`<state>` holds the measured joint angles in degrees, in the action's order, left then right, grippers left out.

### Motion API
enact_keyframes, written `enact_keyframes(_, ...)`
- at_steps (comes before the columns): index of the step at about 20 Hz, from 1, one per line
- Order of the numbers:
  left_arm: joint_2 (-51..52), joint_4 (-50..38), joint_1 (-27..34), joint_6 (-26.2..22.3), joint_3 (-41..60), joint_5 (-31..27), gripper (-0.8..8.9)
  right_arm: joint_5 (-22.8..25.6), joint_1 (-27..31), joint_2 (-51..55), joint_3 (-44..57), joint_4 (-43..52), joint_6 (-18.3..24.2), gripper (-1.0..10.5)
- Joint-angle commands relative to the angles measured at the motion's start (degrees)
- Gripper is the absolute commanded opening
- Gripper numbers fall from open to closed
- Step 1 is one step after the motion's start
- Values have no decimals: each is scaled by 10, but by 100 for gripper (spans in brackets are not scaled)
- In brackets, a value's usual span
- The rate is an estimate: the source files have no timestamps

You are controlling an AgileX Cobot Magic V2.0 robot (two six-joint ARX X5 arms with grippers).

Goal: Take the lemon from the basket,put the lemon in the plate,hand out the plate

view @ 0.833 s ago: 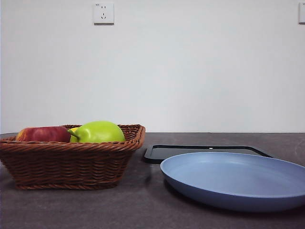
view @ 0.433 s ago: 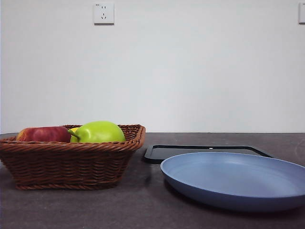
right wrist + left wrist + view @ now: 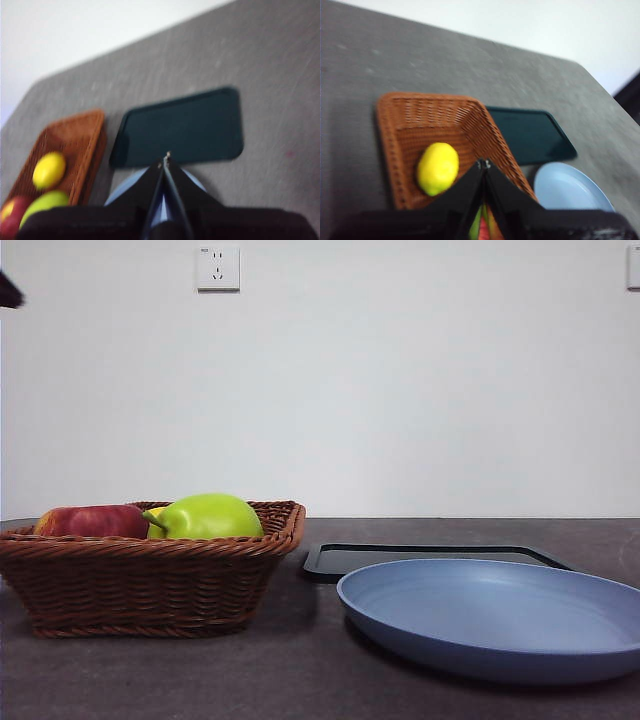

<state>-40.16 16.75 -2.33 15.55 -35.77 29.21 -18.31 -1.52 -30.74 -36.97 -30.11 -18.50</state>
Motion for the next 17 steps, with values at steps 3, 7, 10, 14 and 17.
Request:
enact_keyframes(3, -78, 58, -20, -39, -59, 28, 7, -63, -1, -90, -47, -65, 73, 6)
enact_keyframes(7, -127, 103, -49, -77, -95, 27, 8, -88, -1, -155, -59, -104, 100, 31)
enact_keyframes(10, -146, 99, -74, -81, -104, 24, 99, -84, -2, -209, -59, -122, 105, 159)
enact_keyframes(14, -179, 115, -129, -62, -148, -42, 341, -28, -56, -392, -58, -73, 109, 4)
enact_keyframes(17, -242, 161, -144, -126, -219, -100, 341, -28, -56, -336, -58, -99, 109, 4)
